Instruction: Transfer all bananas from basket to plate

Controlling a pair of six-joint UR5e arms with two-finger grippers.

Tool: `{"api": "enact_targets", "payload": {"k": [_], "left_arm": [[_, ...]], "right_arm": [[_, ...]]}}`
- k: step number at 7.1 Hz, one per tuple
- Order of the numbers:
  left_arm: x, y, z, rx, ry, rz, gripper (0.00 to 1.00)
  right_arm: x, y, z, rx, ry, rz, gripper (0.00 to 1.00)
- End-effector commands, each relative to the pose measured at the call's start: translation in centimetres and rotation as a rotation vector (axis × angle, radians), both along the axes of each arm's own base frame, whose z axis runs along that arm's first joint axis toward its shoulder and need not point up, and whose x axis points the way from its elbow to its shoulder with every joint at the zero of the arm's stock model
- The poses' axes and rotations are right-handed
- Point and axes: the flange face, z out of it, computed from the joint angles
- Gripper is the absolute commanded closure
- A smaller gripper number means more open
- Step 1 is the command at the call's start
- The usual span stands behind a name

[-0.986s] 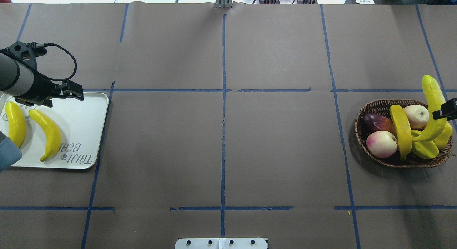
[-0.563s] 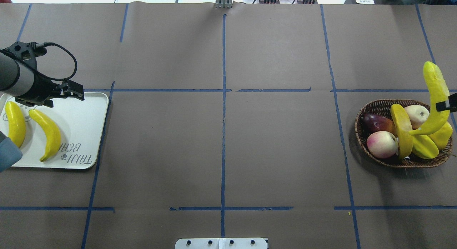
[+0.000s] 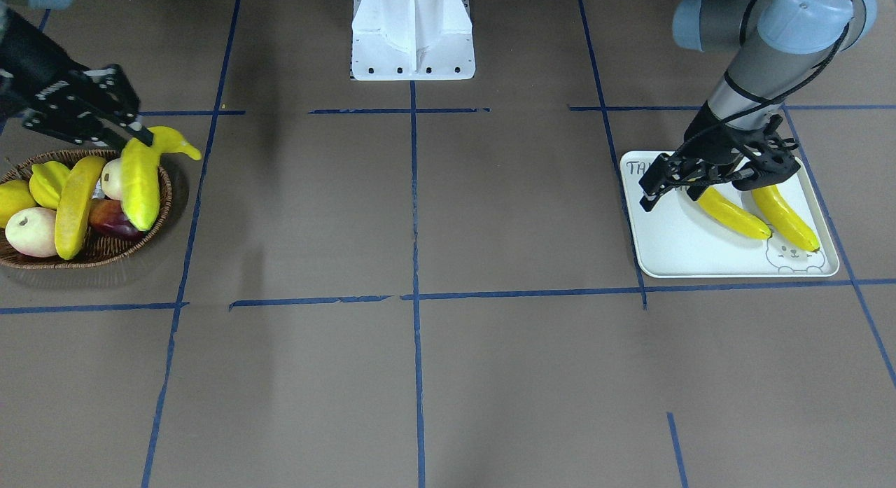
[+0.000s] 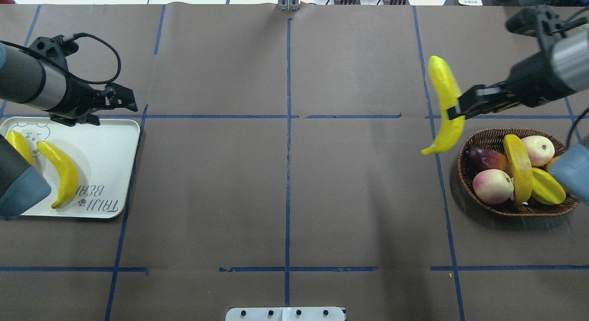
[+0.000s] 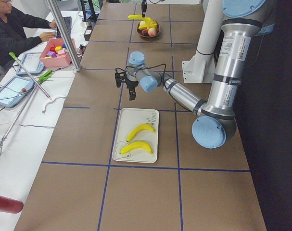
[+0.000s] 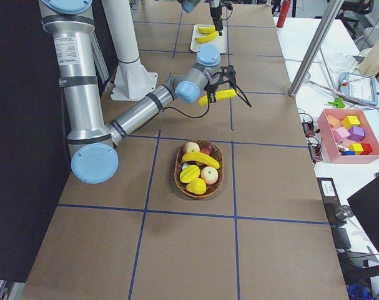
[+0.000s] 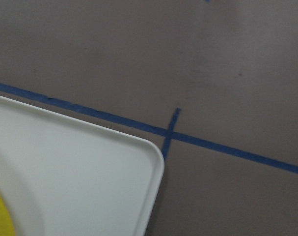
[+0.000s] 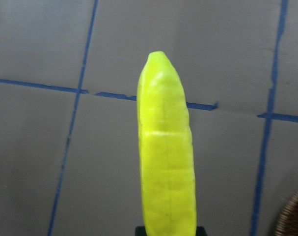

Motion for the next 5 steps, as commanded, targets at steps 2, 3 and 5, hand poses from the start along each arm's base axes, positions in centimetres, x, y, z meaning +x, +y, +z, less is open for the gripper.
{"api": "enact_targets", "payload": {"k": [2, 3, 5], "left_arm": [[2.9, 1.6, -7.8, 0.018, 0.360, -0.068, 0.00], [3.4, 2.7, -9.4, 0.039, 0.476, -0.056, 0.00], [7.7, 4.4, -15.7, 0.008, 0.652, -0.005, 0.00]], "right_arm": [[-12.2, 4.5, -10.2, -0.020, -0.088, 0.005, 0.99], [-14.1, 6.0, -11.2, -0.014, -0.098, -0.003, 0.99], [-19.2, 10.6, -13.6, 0.005, -0.181, 0.061, 0.99]]}}
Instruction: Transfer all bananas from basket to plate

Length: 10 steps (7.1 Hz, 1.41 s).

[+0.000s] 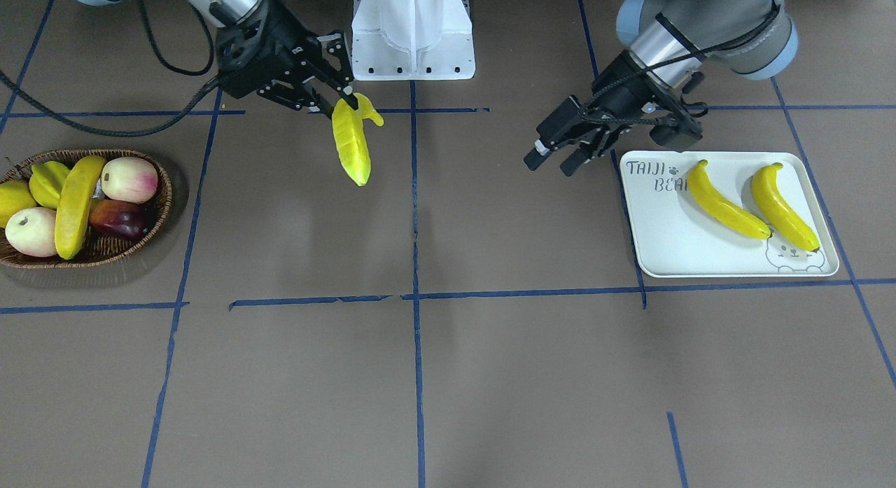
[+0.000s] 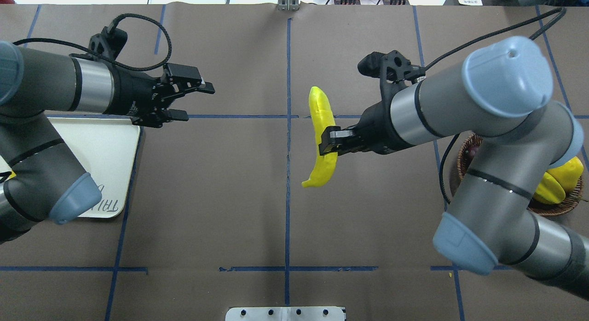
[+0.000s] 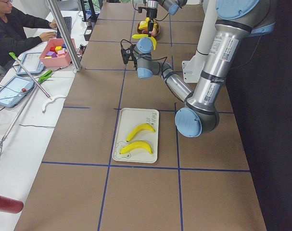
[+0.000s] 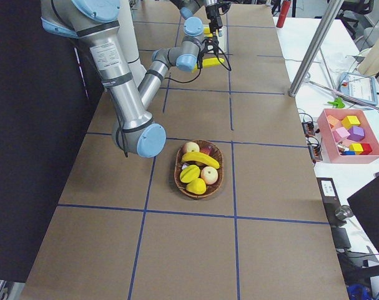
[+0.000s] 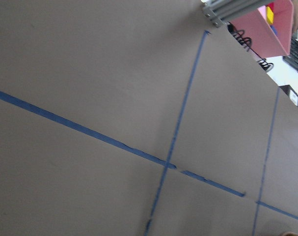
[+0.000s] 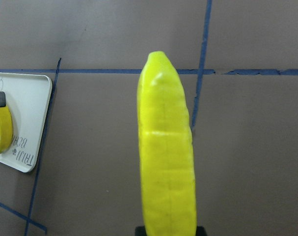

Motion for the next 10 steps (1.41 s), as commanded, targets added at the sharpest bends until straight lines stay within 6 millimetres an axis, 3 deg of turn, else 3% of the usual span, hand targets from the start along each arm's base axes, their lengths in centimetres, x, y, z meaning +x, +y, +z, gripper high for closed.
{"api": "enact_targets", "payload": {"k": [1, 4, 6, 7, 8, 9, 10], "left_arm": [[3.1, 1.5, -4.6, -0.025, 0.136, 0.041, 0.00], [7.7, 4.9, -6.3, -0.015, 0.163, 0.073, 0.00], [9.7, 5.9, -6.7, -0.016, 0.164, 0.096, 0.01], [9.7, 5.9, -6.7, -0.012, 0.164, 0.098, 0.57], [9.7, 5.9, -6.7, 0.001, 0.161, 0.097, 0.99], [9.7, 5.8, -6.7, 0.030, 0.152, 0.095, 1.00], [9.5, 5.8, -6.6, 0.032, 0.151, 0.094, 1.00]], "right_arm": [[-4.1, 4.4, -1.9, 0.019, -0.110, 0.059, 0.99], [-4.6, 4.3, -2.3, 0.022, -0.112, 0.057, 0.99], [-4.6, 4.3, -2.3, 0.022, -0.114, 0.057, 0.99], [-4.5, 4.3, -2.4, 0.022, -0.115, 0.059, 0.99], [-4.6, 4.3, -2.2, 0.022, -0.113, 0.059, 0.99], [-4.5, 4.3, -2.5, 0.023, -0.120, 0.059, 0.95], [-4.3, 4.2, -2.7, 0.025, -0.122, 0.062, 0.54]]}}
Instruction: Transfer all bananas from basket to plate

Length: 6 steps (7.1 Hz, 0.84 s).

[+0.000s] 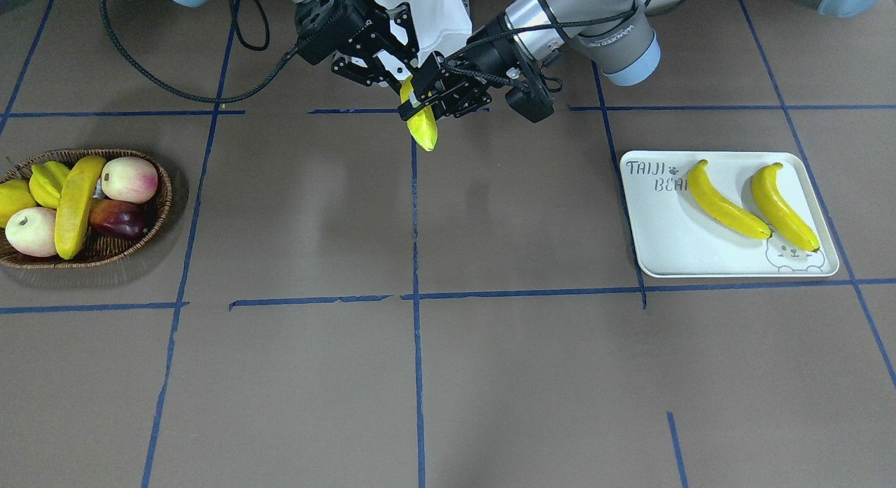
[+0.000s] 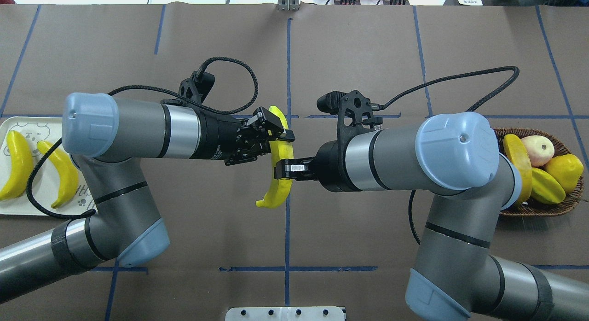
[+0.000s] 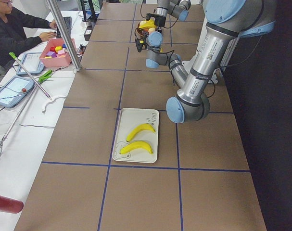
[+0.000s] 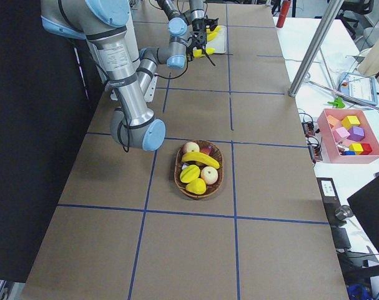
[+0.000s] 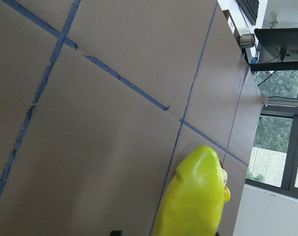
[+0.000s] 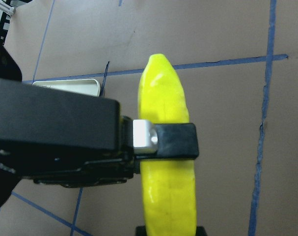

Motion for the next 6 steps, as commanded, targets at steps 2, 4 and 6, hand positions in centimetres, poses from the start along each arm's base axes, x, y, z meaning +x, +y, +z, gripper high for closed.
{"api": "enact_targets", "payload": {"k": [2, 4, 6], "left_arm": [[-0.3, -0.3, 0.0, 0.013, -0.004, -0.009, 1.00], [-2.3, -2.8, 1.7, -0.003, -0.047, -0.046, 1.00], [-6.6, -6.7, 9.6, -0.022, -0.211, -0.044, 1.00]], "right_arm": [[0.3, 0.0, -0.2, 0.002, -0.006, 0.002, 0.00], [1.9, 0.1, -0.7, 0.010, -0.024, 0.007, 0.00], [6.5, -0.4, 1.4, -0.018, -0.010, -0.033, 0.00]]}}
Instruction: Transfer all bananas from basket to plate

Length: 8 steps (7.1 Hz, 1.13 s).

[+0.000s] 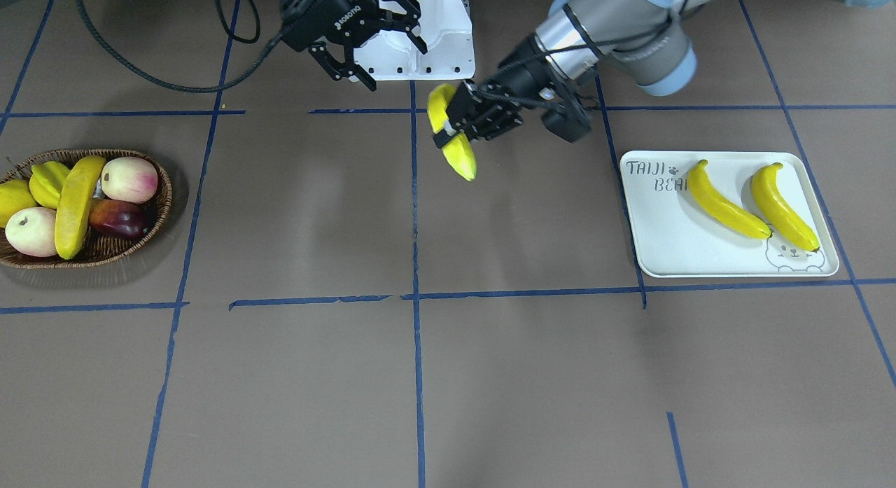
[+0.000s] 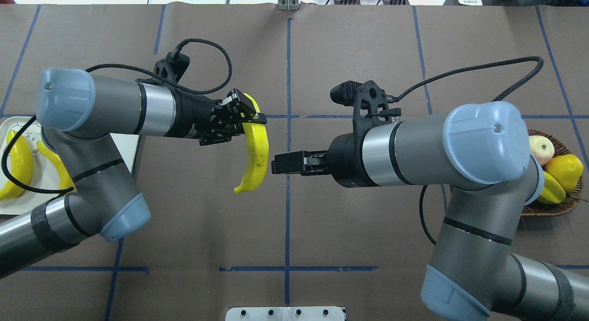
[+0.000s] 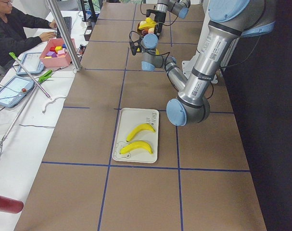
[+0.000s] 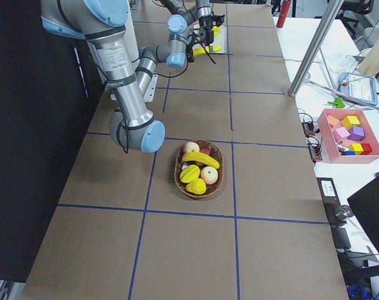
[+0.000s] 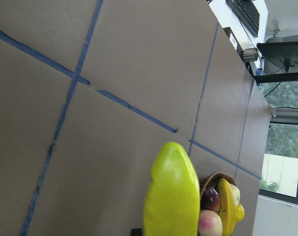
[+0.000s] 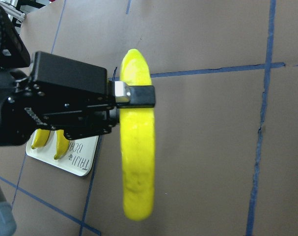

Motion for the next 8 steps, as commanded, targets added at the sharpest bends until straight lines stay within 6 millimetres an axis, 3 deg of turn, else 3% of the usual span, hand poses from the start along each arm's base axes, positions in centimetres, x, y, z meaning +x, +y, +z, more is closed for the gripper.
{"api": "enact_targets", "payload": {"k": [1, 3, 4, 5, 6, 7, 8], "left_arm": [[-5.9, -3.0, 11.0, 0.009, -0.222, -0.045, 1.00], [-12.0, -4.0, 19.4, 0.005, -0.424, -0.090, 1.00], [-13.5, -3.7, 23.6, 0.041, -0.577, -0.072, 1.00], [-14.6, -2.7, 27.7, 0.061, -0.699, -0.078, 1.00], [-15.0, -2.2, 28.7, 0.055, -0.718, -0.074, 1.00], [-14.9, -2.1, 29.1, 0.050, -0.724, -0.075, 0.15], [-14.7, -2.2, 28.9, 0.055, -0.723, -0.077, 0.00]], "right_arm": [[5.3, -1.2, 3.3, -0.047, 0.048, 0.003, 0.00], [9.7, -4.6, 6.4, -0.106, 0.187, -0.012, 0.00], [10.7, -5.8, 7.8, -0.093, 0.278, -0.026, 0.00], [10.6, -6.3, 8.9, -0.088, 0.332, -0.041, 0.00], [10.7, -6.3, 10.2, -0.101, 0.355, -0.042, 0.00], [11.1, -6.6, 11.3, -0.076, 0.378, -0.046, 0.00], [11.9, -7.0, 12.6, -0.067, 0.401, -0.047, 0.00]]}}
